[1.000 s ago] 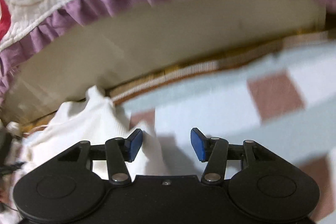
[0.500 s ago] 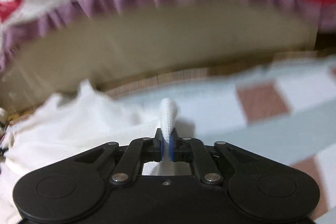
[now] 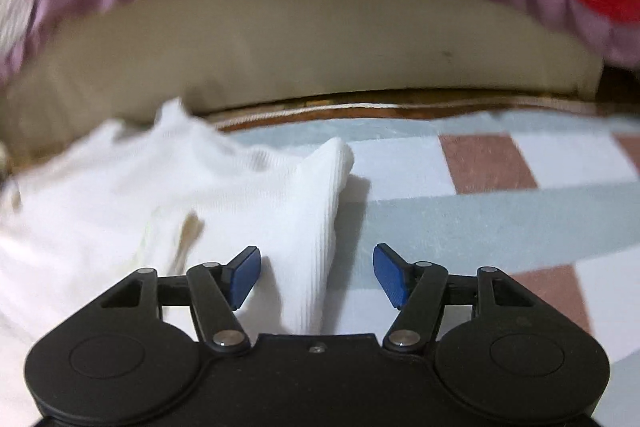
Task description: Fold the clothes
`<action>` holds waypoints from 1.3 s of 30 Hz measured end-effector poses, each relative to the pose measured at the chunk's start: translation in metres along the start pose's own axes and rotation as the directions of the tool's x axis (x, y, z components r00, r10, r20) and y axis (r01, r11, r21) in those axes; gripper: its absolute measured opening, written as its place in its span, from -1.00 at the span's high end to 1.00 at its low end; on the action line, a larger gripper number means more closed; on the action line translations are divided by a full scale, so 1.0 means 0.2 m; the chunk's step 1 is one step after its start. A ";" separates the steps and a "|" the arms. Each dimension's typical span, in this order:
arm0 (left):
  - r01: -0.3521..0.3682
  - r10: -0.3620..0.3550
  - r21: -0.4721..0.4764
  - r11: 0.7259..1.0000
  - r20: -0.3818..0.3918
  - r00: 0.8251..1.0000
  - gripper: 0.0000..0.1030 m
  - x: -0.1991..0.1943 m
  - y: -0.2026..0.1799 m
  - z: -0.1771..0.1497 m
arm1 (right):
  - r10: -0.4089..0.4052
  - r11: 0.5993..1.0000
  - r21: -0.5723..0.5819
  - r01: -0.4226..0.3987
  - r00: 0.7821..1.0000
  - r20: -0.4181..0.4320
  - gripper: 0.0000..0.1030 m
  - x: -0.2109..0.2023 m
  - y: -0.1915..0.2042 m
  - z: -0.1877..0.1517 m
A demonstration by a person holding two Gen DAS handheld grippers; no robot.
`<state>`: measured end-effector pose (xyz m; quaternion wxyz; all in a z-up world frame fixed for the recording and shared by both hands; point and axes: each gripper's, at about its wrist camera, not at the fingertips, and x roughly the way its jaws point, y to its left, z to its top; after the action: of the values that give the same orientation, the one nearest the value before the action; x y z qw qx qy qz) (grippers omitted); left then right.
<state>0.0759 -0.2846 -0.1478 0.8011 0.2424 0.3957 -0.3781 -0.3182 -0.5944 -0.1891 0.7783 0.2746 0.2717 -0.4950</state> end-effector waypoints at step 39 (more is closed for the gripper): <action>0.112 -0.164 -0.316 0.942 -0.143 0.976 -0.33 -0.78 0.40 -1.17 | 0.418 0.235 -0.802 -0.548 0.802 -0.426 -0.31 -1.53 1.30 -1.31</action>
<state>-0.0290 -0.0117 -0.1461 0.7641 0.1177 0.5316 -0.3459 -0.2301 -0.1283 -0.1183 0.8932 -0.0882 0.4407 0.0146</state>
